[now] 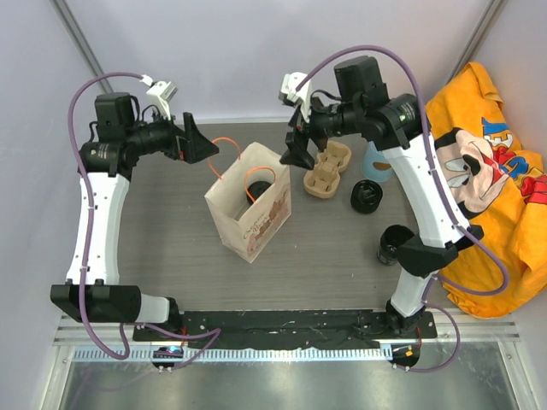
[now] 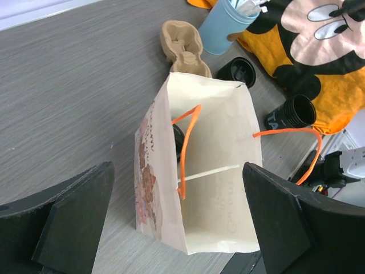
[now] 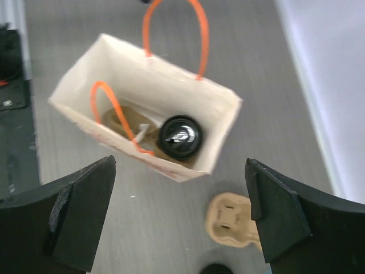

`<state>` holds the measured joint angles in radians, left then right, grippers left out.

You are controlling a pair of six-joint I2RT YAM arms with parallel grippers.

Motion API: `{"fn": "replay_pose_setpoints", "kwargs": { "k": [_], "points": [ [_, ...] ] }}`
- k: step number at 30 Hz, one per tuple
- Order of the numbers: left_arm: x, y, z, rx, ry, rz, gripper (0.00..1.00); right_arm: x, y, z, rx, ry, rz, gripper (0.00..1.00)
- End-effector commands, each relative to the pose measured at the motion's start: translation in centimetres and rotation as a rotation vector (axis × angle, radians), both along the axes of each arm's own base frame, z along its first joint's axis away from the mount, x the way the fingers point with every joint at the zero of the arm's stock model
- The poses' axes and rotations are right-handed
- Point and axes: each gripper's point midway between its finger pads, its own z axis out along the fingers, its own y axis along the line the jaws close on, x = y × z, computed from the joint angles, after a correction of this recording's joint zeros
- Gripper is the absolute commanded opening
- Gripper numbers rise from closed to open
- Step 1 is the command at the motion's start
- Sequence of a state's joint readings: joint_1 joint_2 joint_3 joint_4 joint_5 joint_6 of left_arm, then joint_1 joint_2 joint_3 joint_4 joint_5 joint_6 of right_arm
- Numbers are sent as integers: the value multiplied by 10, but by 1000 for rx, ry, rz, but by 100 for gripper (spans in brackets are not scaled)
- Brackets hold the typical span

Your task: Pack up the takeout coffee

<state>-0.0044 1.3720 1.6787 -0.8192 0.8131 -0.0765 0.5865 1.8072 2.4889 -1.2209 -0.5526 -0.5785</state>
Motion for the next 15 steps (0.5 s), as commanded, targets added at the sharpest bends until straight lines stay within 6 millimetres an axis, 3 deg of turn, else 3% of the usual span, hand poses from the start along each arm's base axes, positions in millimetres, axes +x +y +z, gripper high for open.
{"fn": "replay_pose_setpoints", "kwargs": {
  "k": [1, 7, 8, 15],
  "points": [
    [-1, -18, 23, -23, -70, -65, 100, -36, 12, 0, 55, 44, 170, 99],
    [1, -29, 15, -6, -66, -103, 100, -40, -4, -8, 69, 76, 163, 99],
    [2, -31, 14, -2, -67, -109, 100, -38, -6, -18, 62, 100, 161, 99],
    [7, -37, 4, 14, -54, -113, 100, -33, 7, -41, 94, 168, 189, 98]
  ]
}}
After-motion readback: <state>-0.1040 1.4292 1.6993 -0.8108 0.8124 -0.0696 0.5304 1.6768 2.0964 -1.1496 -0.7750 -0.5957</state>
